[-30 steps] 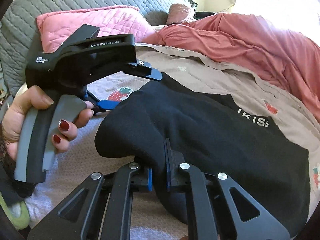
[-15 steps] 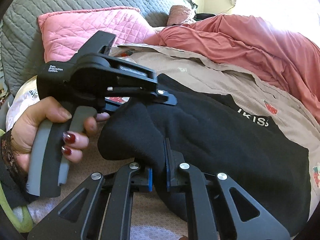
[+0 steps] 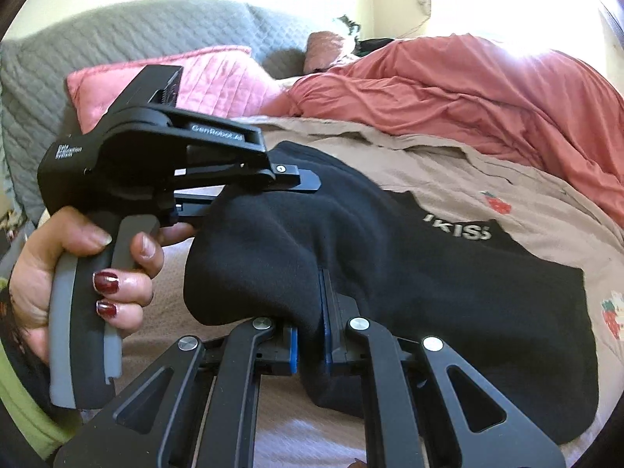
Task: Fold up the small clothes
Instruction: 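Fold the lifted side over the rest with both grippers, then open them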
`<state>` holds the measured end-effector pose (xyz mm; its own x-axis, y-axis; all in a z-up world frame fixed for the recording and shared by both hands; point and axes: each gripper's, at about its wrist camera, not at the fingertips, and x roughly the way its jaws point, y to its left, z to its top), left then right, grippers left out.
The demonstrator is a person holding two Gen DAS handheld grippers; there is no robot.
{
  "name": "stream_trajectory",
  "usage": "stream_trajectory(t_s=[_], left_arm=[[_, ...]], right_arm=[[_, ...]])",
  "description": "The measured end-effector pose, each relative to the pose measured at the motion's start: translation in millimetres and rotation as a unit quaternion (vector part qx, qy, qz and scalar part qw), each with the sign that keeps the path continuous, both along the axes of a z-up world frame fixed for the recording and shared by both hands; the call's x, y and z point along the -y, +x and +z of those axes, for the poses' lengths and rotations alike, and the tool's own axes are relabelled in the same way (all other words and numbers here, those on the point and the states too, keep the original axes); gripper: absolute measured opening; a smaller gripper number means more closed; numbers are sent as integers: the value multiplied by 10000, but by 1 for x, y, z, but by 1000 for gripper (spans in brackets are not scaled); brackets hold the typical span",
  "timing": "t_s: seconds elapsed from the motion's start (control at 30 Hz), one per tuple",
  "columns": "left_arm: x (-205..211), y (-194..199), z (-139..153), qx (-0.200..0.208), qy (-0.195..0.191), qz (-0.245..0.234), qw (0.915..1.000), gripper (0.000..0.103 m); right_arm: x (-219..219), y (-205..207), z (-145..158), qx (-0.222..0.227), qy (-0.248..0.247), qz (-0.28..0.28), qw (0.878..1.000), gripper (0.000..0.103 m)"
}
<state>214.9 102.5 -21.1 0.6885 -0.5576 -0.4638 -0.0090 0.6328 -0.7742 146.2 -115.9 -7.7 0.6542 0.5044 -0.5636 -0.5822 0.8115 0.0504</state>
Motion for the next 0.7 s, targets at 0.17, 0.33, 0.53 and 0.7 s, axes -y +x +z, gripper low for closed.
stream_trajectory(t_s=[0.17, 0.33, 0.53, 0.7], left_arm=[[38, 7, 28, 11, 371, -103, 9993, 14], [91, 16, 51, 80, 842, -354, 9958, 14], [152, 27, 56, 51, 1145, -710, 9909, 14], [200, 39, 50, -45, 1535, -1030, 9828, 14]], right_arm=[[43, 1, 11, -104, 425, -305, 9986, 7], [87, -2, 15, -123, 793, -637, 9947, 7], [141, 0, 10, -275, 1149, -1039, 9875, 7], [177, 2, 0, -464, 1397, -1341, 9800, 7]])
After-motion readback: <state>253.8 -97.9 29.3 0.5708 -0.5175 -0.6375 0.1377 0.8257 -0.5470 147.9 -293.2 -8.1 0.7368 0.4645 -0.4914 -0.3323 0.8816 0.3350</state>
